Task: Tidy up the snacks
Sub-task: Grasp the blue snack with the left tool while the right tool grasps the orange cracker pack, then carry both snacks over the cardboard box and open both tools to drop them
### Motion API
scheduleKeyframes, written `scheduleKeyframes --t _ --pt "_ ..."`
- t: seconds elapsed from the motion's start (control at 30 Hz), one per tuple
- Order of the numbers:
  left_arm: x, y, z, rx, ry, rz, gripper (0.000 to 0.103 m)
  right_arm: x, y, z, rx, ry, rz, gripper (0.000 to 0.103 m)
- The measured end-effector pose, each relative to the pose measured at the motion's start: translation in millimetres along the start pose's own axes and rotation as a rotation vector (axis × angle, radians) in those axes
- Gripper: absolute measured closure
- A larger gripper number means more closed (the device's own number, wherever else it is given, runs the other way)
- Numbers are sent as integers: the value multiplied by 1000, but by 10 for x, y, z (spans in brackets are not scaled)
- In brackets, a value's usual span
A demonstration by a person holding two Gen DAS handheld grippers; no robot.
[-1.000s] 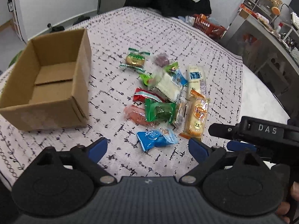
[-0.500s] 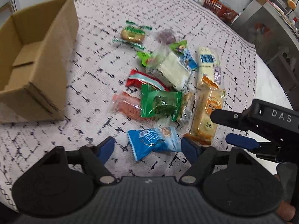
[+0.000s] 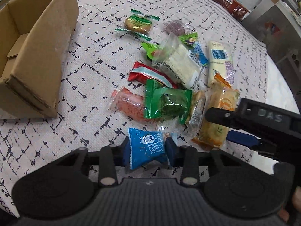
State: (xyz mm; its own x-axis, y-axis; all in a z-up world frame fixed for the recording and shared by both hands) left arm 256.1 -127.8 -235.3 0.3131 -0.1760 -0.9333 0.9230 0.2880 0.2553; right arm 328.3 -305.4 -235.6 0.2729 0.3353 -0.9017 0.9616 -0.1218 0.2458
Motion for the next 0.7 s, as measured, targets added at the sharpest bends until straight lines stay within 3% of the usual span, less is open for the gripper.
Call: scheduleKeyframes --t 0.17,0.27,0.3,0.7 --pt "-106 -11 -41 2 -2 30 71 22 20 -78 -51 -56 14 34" --pt "-200 -15 -73 2 -12 47 71 25 33 -116 -69 -110 30 54" --pt "-243 -10 -87 -1 -15 52 72 23 34 -133 -74 -119 32 67" --pt "-826 25 -235 -4 -65 158 73 -476 -93 -323 -84 -96 129 68"
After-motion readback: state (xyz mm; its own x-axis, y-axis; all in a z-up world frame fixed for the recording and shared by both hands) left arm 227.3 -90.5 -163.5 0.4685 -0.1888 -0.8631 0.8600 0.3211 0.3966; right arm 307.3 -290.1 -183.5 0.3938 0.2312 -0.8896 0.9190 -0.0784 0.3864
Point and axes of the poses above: each gripper's, at about its wrist camera, not at the fingertips, and x roughly the way its jaws point, z to its right, y to its top, the point moved 3 cm from there along x, roughly the way its jaws point, and after that the axes turned 5 degrees about -z, right-handed, at the moved point
